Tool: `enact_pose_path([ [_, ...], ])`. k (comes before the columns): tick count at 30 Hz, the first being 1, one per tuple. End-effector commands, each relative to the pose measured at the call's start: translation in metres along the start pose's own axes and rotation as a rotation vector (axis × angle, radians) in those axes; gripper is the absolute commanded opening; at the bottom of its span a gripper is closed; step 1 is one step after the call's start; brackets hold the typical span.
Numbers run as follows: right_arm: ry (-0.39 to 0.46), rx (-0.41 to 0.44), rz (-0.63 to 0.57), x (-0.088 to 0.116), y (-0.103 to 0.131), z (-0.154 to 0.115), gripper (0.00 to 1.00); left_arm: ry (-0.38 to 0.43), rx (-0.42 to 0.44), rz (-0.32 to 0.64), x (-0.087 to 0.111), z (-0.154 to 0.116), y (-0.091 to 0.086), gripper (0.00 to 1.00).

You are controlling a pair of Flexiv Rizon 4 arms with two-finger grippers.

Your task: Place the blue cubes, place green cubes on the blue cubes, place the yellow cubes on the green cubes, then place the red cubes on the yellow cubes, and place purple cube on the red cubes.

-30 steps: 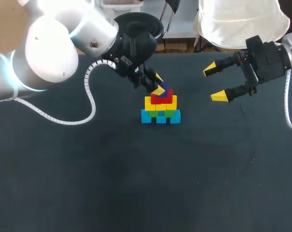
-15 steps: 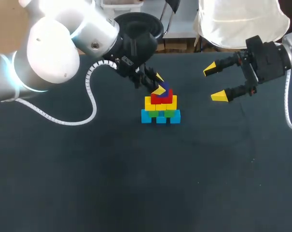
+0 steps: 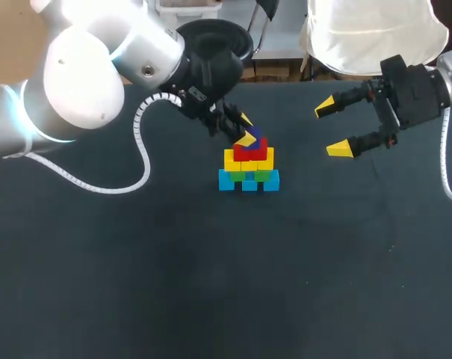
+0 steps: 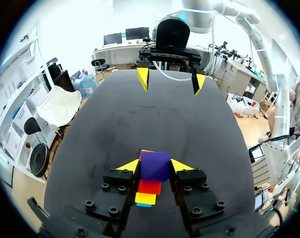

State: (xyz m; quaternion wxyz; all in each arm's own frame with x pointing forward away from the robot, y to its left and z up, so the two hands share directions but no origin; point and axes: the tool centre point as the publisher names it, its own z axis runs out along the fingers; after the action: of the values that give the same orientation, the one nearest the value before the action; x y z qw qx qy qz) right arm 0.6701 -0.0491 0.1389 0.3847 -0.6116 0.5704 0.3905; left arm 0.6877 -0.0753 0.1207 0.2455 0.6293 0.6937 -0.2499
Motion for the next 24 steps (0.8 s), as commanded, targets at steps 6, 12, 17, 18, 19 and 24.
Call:
enact_pose_path([
  [6,-0.001,0.002,-0.001,0.0002,0.0006,0.0,1.0,0.0,0.0,0.003,-0.002,-0.0004,0.0043,0.0],
  [12,-0.001,0.002,-0.001,0.0002,0.0006,0.0,1.0,-0.003,0.002,0.008,-0.0049,-0.0002,0.0014,0.0],
  [17,-0.001,0.002,-0.001,0.0002,0.0006,0.0,1.0,0.003,0.006,0.007,-0.004,0.0017,0.0014,0.0],
  [18,-0.001,0.002,-0.001,0.0002,0.0006,0.0,1.0,0.003,0.005,0.007,-0.0037,0.0015,0.0014,0.0],
  [19,-0.001,0.002,-0.001,0.0002,0.0006,0.0,1.0,0.004,0.004,0.006,-0.0036,0.001,0.0014,0.0],
  [24,-0.001,0.002,-0.001,0.0002,0.0006,0.0,1.0,0.006,-0.002,0.007,-0.0037,0.0004,0.0026,0.0],
])
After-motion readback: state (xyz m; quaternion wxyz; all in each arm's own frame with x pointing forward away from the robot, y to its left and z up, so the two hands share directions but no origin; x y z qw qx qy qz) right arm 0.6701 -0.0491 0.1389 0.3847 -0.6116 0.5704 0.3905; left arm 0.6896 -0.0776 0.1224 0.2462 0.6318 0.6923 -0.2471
